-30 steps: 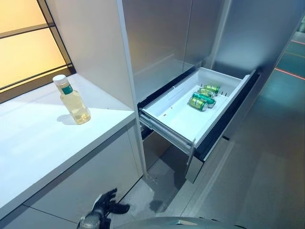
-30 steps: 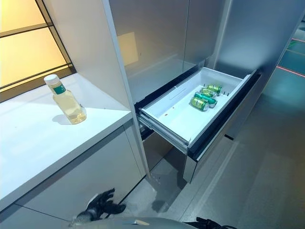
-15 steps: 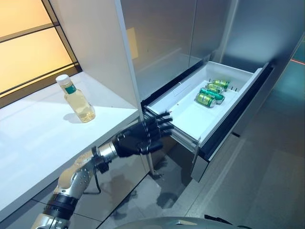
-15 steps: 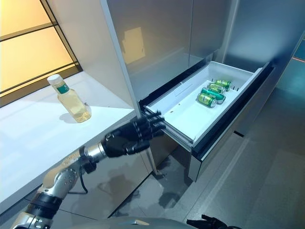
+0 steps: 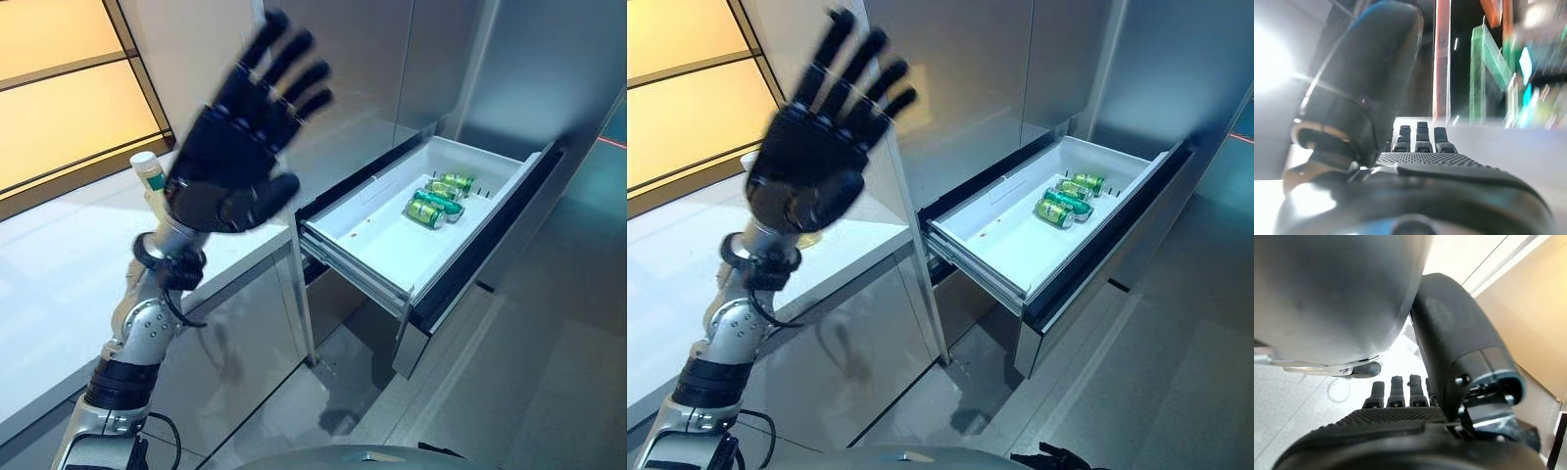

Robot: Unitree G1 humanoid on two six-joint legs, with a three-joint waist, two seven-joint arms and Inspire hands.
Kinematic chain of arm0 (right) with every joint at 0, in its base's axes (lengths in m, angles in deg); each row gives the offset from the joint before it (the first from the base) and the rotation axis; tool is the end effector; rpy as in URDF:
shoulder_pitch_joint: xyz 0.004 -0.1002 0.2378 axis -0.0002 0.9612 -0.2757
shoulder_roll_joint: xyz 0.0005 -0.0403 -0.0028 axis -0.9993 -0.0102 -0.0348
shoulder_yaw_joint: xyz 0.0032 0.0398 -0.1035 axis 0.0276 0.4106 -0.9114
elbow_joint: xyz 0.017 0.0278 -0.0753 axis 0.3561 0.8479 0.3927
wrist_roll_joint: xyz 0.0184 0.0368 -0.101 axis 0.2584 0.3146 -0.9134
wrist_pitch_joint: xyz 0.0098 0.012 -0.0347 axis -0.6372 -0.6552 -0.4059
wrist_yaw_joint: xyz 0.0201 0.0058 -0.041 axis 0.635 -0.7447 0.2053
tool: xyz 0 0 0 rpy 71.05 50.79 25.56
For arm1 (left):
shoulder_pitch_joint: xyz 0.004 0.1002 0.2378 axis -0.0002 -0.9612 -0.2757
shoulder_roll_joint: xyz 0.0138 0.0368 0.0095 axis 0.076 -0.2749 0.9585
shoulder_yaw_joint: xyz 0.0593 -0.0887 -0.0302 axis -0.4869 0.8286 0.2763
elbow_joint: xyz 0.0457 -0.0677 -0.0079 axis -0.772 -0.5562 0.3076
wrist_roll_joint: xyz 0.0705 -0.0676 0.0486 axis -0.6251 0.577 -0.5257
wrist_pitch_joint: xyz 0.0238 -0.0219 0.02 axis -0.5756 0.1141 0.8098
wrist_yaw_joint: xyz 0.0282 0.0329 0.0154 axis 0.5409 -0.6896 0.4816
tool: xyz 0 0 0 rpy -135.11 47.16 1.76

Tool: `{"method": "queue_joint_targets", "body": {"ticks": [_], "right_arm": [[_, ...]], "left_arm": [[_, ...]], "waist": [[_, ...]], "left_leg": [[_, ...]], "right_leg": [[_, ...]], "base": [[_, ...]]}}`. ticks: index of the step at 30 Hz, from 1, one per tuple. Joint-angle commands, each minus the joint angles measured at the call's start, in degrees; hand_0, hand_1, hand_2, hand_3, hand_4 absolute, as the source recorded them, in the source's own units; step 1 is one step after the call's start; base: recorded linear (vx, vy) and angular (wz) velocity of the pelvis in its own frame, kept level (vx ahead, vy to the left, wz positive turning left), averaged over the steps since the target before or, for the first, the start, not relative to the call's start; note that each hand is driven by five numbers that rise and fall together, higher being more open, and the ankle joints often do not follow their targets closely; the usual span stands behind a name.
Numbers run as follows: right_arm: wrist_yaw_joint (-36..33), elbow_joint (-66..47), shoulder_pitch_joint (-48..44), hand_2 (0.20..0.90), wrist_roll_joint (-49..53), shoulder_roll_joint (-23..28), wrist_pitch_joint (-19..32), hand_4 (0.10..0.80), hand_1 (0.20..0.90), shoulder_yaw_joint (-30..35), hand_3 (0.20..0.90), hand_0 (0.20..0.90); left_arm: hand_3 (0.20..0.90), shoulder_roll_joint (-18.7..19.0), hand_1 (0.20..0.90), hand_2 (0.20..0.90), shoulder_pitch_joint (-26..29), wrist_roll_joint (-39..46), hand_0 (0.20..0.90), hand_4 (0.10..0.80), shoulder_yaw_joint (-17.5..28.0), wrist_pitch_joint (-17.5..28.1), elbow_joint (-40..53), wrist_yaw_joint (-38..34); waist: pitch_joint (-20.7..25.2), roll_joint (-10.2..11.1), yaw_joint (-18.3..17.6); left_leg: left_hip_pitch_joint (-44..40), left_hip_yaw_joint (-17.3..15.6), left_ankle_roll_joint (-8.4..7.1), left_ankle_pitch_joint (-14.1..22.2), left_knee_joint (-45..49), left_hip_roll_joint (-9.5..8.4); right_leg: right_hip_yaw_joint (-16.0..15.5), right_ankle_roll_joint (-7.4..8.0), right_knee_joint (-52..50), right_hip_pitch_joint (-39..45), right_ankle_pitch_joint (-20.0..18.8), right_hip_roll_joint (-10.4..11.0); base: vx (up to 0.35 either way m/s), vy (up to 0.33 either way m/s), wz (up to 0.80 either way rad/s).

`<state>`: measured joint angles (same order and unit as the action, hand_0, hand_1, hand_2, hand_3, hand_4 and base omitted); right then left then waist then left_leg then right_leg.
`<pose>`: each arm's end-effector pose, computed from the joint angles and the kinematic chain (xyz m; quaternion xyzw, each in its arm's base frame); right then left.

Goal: Put drinks into fridge and close the fridge

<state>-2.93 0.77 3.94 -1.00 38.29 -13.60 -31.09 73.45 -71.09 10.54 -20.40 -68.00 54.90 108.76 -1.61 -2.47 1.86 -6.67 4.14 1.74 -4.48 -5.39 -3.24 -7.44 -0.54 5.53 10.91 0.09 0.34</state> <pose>0.0432 -0.2337 -0.1355 0.0376 0.6111 -0.0481 0.7892 0.2361 0.2182 0.1733 -0.1929 -0.3841 -0.3370 0.8377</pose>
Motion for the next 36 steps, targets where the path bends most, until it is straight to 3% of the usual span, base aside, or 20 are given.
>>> {"method": "queue_joint_targets", "body": {"ticks": [1, 2, 4, 7, 15, 19, 36], "right_arm": [[0.89, 3.63, -0.50, 0.900, -2.09, -2.53, 0.14, 0.800, 0.900, -2.91, 0.900, 0.900], [1.02, 3.58, -0.79, 0.900, -2.14, -2.60, -0.06, 0.800, 0.900, -3.40, 0.900, 0.900], [1.12, 3.73, -1.10, 0.900, -2.00, -2.67, -0.02, 0.800, 0.900, -3.90, 0.900, 0.900], [0.96, 3.06, -1.47, 0.900, -2.15, -2.87, -0.51, 0.800, 0.900, -4.82, 0.900, 0.900], [1.15, 1.42, -1.87, 0.900, -1.90, -2.41, -1.43, 0.800, 0.900, -5.73, 0.900, 0.900], [1.20, 0.30, -1.60, 0.900, -1.91, -2.12, -2.17, 0.800, 0.900, -5.88, 0.900, 0.900], [0.61, -4.50, -0.51, 0.900, -3.01, -1.07, -5.81, 0.800, 0.900, -5.40, 0.900, 0.900]], "left_arm": [[0.900, 1.56, 0.900, 0.900, 7.93, -10.54, 0.900, 0.800, 6.87, 11.22, 1.85, -10.88], [0.900, 2.75, 0.900, 0.900, 8.52, -16.29, 0.900, 0.800, 7.92, 12.33, 1.85, -17.78], [0.900, 3.19, 0.900, 0.900, 8.78, -22.37, 0.900, 0.800, 8.73, 12.70, 1.57, -24.21], [0.900, 6.66, 0.900, 0.900, 8.77, -33.40, 0.900, 0.800, 9.67, 9.84, -0.28, -33.54], [0.900, 12.98, 0.900, 0.900, 7.09, -48.75, 0.900, 0.800, 10.02, 5.03, -3.84, -47.14], [0.900, 14.65, 0.900, 0.900, 6.50, -45.82, 0.900, 0.800, 9.33, 4.10, -6.51, -46.78], [0.900, 12.22, 0.900, 0.900, 5.85, -36.94, 0.900, 0.800, 6.43, -1.61, -14.18, -39.57]], "waist": [[2.06, 1.56, 2.18], [2.09, 1.68, 2.54], [2.06, 1.71, 2.82], [1.93, 1.72, 3.55], [1.33, 1.67, 4.71], [1.08, 1.71, 4.68], [0.35, 1.94, 2.46]], "left_leg": [[-2.48, -1.04, -1.06, 6.85, 0.39, 0.85], [-2.30, -0.63, -1.09, 6.81, 0.39, 0.82], [-2.12, -0.40, -1.16, 6.68, 0.39, 0.88], [-1.77, 0.16, -1.22, 6.39, 0.39, 0.92], [-1.17, 1.06, -1.35, 5.88, 0.39, 0.95], [-1.10, 1.03, -1.33, 5.81, 0.39, 0.92], [-1.79, -0.94, -0.92, 6.16, 0.39, 0.83]], "right_leg": [[-1.67, 2.32, -1.71, -0.87, 1.27, 2.09], [-2.02, 2.21, -1.87, -0.96, 1.54, 2.07], [-2.29, 2.10, -2.10, -1.09, 1.73, 2.09], [-3.15, 1.93, -2.58, -1.28, 2.12, 2.16], [-4.47, 1.93, -3.20, -1.47, 2.53, 2.37], [-4.59, 2.04, -3.31, -1.48, 2.58, 2.45], [-2.16, 2.79, -2.99, -1.56, 1.74, 2.48]], "base": [[0.026, -0.005, 0.19], [0.017, -0.004, 0.17], [0.009, -0.004, 0.13], [0.007, -0.002, 0.09], [0.000, 0.005, 0.12], [0.004, 0.013, 0.07], [0.002, 0.009, 0.00]]}}
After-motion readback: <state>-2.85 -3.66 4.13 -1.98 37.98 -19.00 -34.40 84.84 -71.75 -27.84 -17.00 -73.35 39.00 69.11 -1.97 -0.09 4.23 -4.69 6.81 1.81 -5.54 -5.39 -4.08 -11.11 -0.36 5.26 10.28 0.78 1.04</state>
